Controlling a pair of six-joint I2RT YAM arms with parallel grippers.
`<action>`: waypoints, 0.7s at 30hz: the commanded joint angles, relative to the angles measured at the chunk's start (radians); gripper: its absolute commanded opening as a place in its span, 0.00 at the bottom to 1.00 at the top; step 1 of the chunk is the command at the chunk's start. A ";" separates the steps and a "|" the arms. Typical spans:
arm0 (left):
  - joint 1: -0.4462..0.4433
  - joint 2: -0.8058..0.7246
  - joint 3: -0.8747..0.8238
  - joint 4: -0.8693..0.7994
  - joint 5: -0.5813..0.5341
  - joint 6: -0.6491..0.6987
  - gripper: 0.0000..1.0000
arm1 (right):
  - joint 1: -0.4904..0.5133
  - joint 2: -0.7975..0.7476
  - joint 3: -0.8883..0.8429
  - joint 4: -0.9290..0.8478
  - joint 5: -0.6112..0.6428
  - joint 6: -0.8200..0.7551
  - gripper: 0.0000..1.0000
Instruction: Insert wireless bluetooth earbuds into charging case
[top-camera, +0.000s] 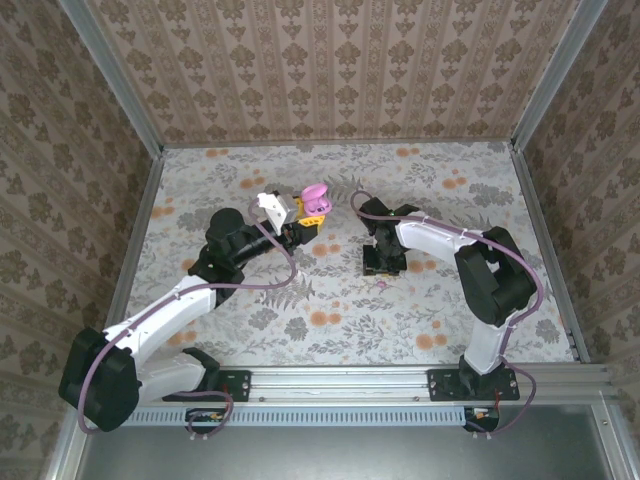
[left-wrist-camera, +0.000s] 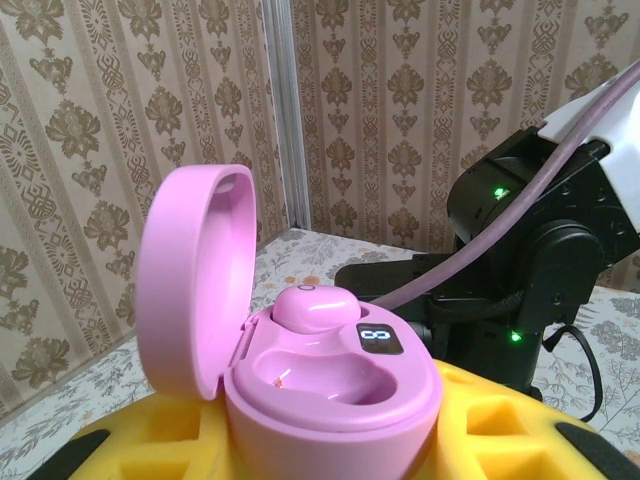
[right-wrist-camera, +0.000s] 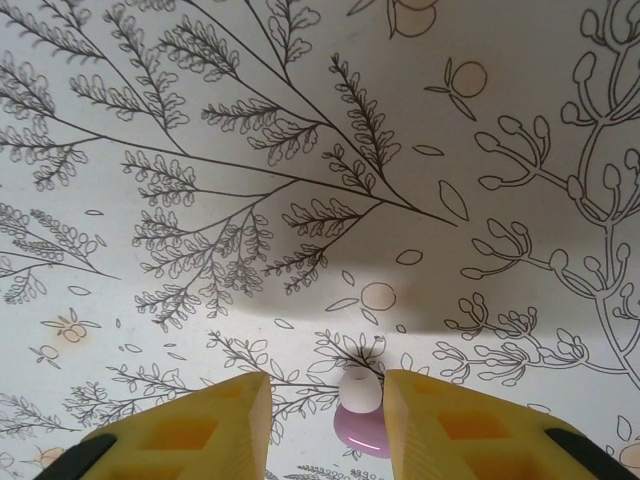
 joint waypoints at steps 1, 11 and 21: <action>0.005 -0.015 0.013 0.020 0.007 0.011 0.24 | -0.002 0.023 -0.019 -0.025 -0.004 0.009 0.37; 0.005 0.000 0.032 0.013 0.021 0.011 0.23 | 0.006 0.057 -0.014 -0.018 -0.059 -0.025 0.38; 0.002 0.007 0.038 0.019 0.022 0.002 0.23 | 0.073 0.116 0.058 -0.055 -0.110 -0.148 0.39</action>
